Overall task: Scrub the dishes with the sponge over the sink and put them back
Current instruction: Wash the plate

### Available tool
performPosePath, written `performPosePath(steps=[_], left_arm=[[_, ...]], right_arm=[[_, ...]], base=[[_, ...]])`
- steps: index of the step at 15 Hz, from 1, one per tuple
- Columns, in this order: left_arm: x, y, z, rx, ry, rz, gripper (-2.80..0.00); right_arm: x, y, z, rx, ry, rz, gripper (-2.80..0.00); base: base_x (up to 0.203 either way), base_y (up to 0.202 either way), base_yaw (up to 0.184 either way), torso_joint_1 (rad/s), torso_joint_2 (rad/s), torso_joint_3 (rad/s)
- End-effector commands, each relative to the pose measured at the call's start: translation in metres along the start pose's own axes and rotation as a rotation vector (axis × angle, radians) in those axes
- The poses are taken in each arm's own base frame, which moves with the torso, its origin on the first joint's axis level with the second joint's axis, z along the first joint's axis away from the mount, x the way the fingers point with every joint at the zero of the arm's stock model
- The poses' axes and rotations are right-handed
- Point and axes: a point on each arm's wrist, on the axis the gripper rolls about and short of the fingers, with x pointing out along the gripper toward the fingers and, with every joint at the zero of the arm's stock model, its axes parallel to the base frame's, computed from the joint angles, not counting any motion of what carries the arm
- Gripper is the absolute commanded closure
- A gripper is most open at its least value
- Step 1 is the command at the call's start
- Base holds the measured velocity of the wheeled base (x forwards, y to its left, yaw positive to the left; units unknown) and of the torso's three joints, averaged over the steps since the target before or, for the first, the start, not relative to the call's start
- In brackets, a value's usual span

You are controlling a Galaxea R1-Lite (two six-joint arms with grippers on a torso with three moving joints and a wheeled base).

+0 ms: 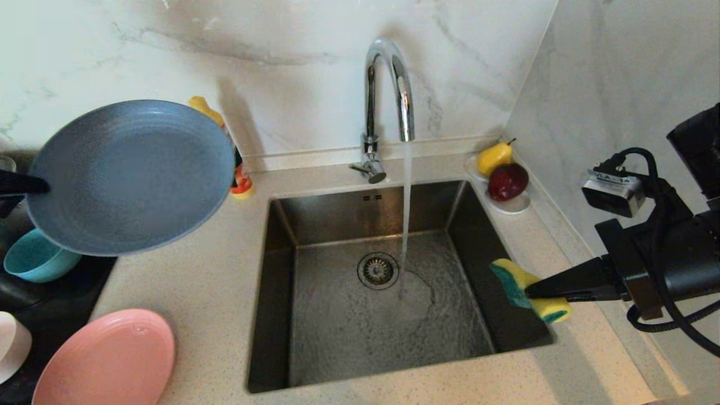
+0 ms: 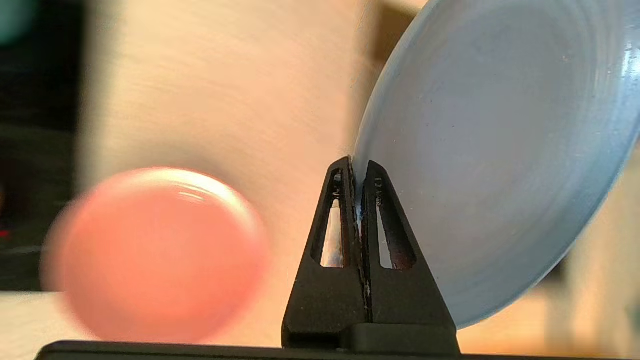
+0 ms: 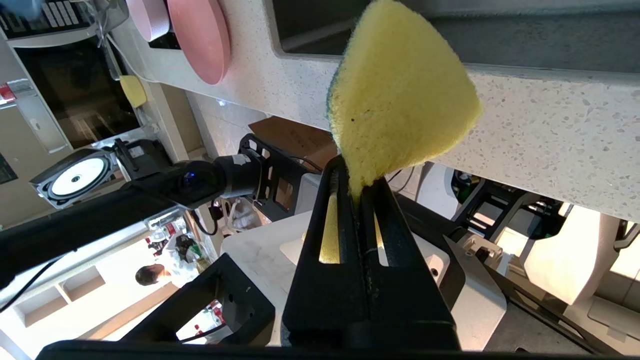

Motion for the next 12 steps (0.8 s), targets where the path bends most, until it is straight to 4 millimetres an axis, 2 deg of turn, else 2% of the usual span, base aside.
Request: performPosePath(steps=[1, 2, 6, 9, 12], left_arm=[[0.006, -0.028, -0.013, 0.079, 0.086, -0.136, 0.00], [0.016, -0.035, -0.018, 0.104, 0.131, -0.164, 0.00], [0.079, -0.059, -0.042, 0.177, 0.339, -0.180, 0.00], [0.117, -0.074, -0.056, 0.191, 0.413, -0.210, 0.00], [0.149, -0.091, -0.068, 0.221, 0.453, -0.233, 0.00]], right_arm=[[-0.003, 0.001, -0.003, 0.001, -0.001, 0.004, 0.00], [-0.004, 0.001, -0.003, 0.000, -0.003, 0.005, 0.00], [-0.015, 0.003, -0.006, -0.007, -0.040, 0.012, 0.00], [-0.026, 0.003, -0.007, -0.007, -0.081, 0.012, 0.00], [-0.046, 0.012, -0.020, -0.035, -0.134, 0.036, 0.00]], base=[[0.000, 0.000, 0.000, 0.000, 0.00, 0.000], [0.000, 0.000, 0.000, 0.000, 0.00, 0.000], [0.000, 0.000, 0.000, 0.000, 0.00, 0.000], [0.000, 0.000, 0.000, 0.000, 0.00, 0.000], [0.000, 0.000, 0.000, 0.000, 0.00, 0.000]])
